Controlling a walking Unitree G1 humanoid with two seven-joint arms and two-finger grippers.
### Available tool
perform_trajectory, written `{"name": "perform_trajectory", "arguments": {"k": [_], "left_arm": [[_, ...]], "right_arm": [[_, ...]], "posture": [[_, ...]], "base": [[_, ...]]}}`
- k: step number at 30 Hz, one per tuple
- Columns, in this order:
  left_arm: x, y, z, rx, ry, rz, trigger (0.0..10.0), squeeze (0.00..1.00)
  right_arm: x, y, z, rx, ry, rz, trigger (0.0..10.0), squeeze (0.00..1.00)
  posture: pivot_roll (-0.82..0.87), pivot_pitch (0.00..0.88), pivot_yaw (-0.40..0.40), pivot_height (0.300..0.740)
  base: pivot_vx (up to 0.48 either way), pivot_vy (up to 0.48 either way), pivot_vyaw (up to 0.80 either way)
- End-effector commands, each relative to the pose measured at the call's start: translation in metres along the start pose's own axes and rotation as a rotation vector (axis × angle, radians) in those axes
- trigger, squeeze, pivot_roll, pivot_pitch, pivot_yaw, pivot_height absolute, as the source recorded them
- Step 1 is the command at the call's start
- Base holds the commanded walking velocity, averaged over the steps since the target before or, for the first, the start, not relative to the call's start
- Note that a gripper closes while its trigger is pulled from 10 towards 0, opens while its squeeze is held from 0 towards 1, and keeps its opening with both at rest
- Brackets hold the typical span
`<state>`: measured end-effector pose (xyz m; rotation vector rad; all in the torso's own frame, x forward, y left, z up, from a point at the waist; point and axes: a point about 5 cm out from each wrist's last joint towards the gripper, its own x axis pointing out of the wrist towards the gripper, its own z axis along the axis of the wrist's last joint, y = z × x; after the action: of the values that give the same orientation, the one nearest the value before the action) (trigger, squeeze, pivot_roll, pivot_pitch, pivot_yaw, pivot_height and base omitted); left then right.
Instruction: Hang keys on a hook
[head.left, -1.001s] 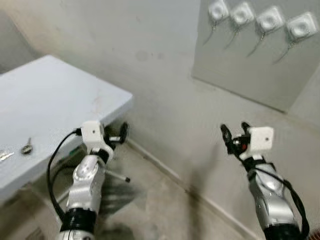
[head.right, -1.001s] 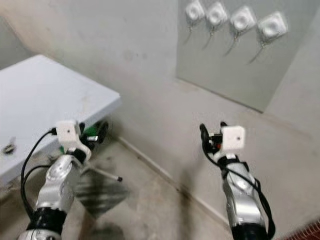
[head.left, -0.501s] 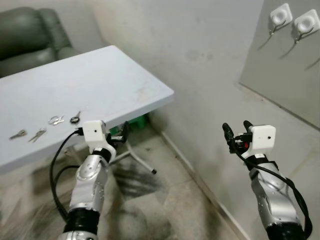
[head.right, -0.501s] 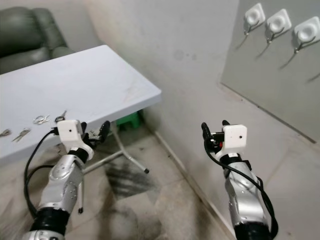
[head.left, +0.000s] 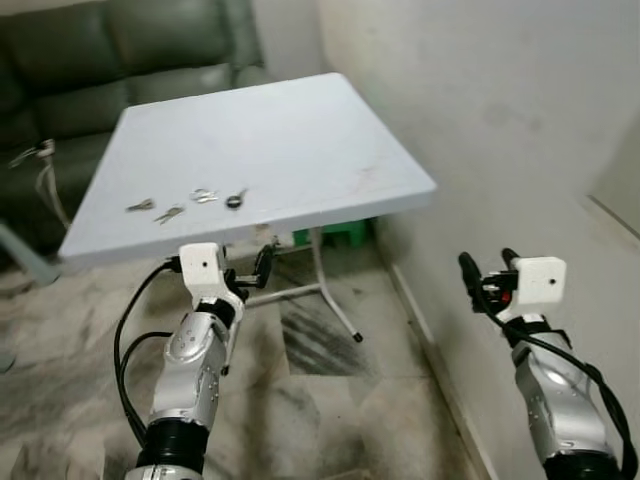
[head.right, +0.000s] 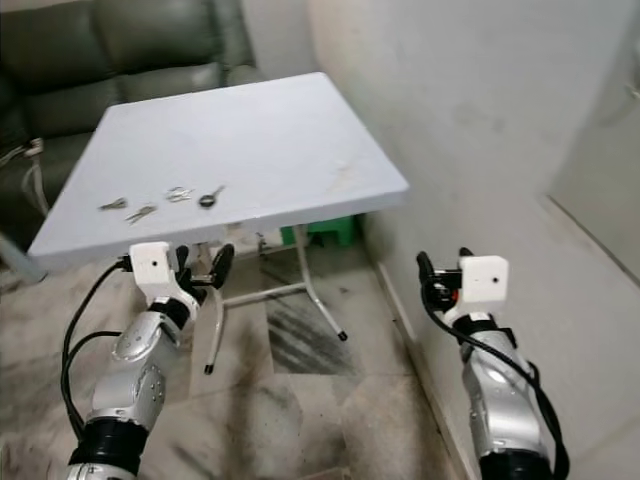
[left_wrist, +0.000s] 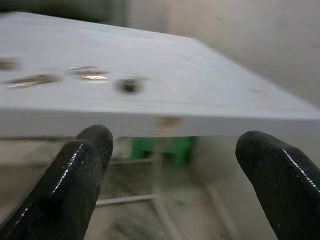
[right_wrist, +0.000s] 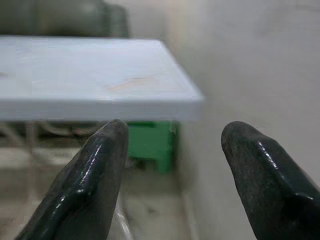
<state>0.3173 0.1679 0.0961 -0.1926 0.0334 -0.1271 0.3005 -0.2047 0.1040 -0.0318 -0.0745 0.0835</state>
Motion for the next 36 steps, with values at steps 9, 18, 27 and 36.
{"name": "perform_trajectory", "arguments": {"k": [9,18,27,36], "left_arm": [[0.002,-0.0043,0.0042,0.001,-0.014,-0.014,10.0,0.0],[0.003,-0.0061,0.0041,-0.007,-0.014,-0.022,10.0,0.0],[0.0038,-0.0068,0.0027,-0.031,0.004,-0.02,10.0,0.0],[0.0039,-0.0077,0.0035,-0.034,0.0,-0.028,10.0,0.0]], "right_arm": [[-0.0012,0.0,0.0002,-0.005,0.004,0.013,10.0,0.0],[-0.0007,0.0002,0.0007,-0.005,0.003,0.017,10.0,0.0],[0.0003,0.0001,0.0027,0.041,-0.012,0.018,10.0,0.0],[0.0004,-0.0001,0.003,0.039,-0.013,0.019,10.0,0.0]], "posture": [[-0.05,0.0,0.007,0.74],[-0.05,0.0,0.006,0.74],[-0.05,0.0,0.007,0.74],[-0.05,0.0,0.005,0.74]], "base": [[0.0,0.0,0.8],[0.0,0.0,0.8],[0.0,0.0,0.44],[0.0,0.0,0.0]]}}
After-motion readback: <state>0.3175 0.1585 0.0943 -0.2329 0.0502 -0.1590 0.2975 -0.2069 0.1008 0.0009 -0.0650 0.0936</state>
